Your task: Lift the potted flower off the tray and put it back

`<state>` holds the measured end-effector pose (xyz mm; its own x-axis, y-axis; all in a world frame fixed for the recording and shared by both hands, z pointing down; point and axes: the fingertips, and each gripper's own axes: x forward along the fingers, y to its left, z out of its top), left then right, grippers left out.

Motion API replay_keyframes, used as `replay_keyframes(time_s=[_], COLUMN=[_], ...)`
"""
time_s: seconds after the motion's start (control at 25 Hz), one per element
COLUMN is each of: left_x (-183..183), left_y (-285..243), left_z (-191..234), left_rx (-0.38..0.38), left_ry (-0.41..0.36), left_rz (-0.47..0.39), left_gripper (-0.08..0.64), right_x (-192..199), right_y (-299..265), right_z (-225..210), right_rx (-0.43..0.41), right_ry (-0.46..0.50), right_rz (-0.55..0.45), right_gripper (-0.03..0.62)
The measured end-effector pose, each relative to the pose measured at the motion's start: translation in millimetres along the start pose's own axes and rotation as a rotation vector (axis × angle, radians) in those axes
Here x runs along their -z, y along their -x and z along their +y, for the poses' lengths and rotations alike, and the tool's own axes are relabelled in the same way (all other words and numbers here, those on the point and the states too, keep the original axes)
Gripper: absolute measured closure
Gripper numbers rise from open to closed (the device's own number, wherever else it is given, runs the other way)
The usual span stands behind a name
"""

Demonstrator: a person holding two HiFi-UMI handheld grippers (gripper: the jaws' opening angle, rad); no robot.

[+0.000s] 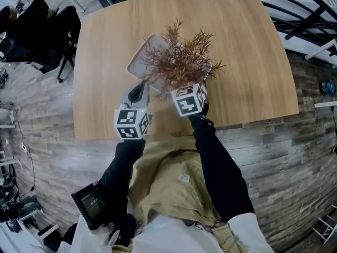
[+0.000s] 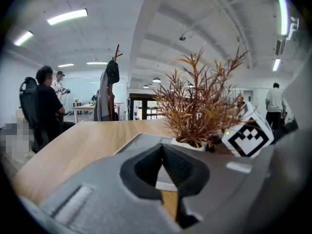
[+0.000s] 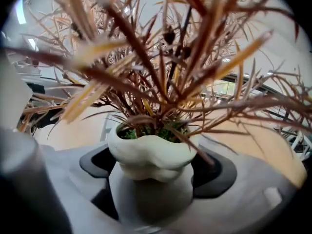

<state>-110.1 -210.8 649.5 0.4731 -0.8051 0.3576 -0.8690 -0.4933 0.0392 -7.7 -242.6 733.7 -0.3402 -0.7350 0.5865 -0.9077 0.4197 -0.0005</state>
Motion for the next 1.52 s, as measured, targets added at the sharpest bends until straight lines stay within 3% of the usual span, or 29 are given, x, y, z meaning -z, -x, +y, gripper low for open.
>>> replay_keyframes(time_s=[1.12, 1.28, 1.52], left_x=[-11, -30, -91], left_y=[3, 8, 27], left_z=[5, 2, -1], left_rx=[-0.027, -0.025, -0.016], left_ry=[-0.003, -0.004, -0.001], left_rz=[0.013, 0.009, -0.024], left_gripper=[0.558, 0.558, 0.558], right_x=[-27, -49, -105], right_y=[36, 50, 92], right_z=[-1, -5, -6], right_rx=[0.011, 0.016, 0.031], right_ry=[0.011, 0.008, 0.005], right_rz=[-0.183, -0.201, -0.232], right_gripper=[0.118, 0.118, 0.117])
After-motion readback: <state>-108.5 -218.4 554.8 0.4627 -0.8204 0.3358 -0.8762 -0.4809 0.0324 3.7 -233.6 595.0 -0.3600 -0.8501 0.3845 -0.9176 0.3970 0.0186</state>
